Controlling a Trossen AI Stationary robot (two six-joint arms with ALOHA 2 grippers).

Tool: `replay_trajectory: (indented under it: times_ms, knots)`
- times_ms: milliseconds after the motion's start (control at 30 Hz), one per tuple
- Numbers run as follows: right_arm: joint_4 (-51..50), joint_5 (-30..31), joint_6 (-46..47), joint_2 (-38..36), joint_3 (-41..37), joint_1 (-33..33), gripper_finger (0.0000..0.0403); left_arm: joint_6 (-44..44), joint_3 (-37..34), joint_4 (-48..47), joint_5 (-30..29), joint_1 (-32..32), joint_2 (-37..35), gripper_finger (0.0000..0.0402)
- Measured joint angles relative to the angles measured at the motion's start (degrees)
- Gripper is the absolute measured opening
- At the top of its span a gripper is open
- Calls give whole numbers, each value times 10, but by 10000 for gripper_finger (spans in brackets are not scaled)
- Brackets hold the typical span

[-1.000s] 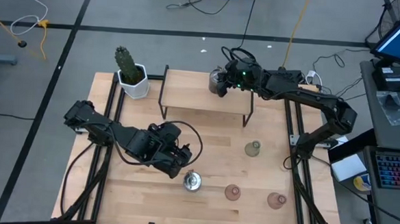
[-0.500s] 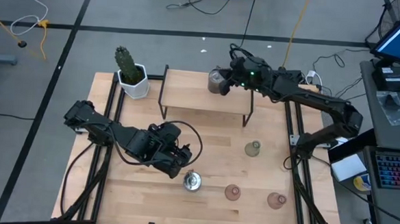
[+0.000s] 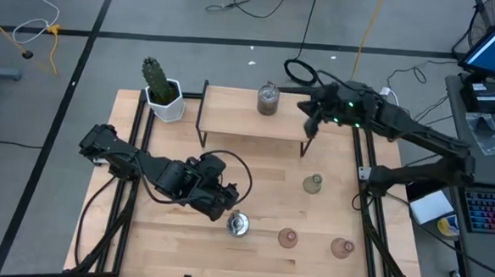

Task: Pick & Place candle stick holders
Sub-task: Put the top silver scented candle on the shelf

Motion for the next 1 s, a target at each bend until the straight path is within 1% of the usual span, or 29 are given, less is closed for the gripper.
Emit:
replay_trajectory:
  times_ms: [100, 367, 467, 733, 867, 933, 1000]
  knots:
    - [9, 0, -10, -52, -46, 14, 0, -2, 0, 2, 0, -2, 0, 379]
    - [99, 0, -8, -226, -199, 31, 0, 3, 0, 25, 0, -8, 0, 379]
    - [105, 0, -7, -283, -243, 31, 0, 25, 0, 46, 0, -8, 0, 379]
    - [127, 0, -4, -401, -339, 31, 0, 55, 0, 103, 0, -8, 0, 379]
    - [127, 0, 13, -441, -366, 31, 0, 38, 0, 89, 0, -7, 0, 379]
    - [127, 0, 18, -456, -376, 31, 0, 10, 0, 64, 0, -5, 0, 379]
    - [127, 0, 21, -468, -384, 31, 0, -33, 0, 19, 5, -4, 0, 379]
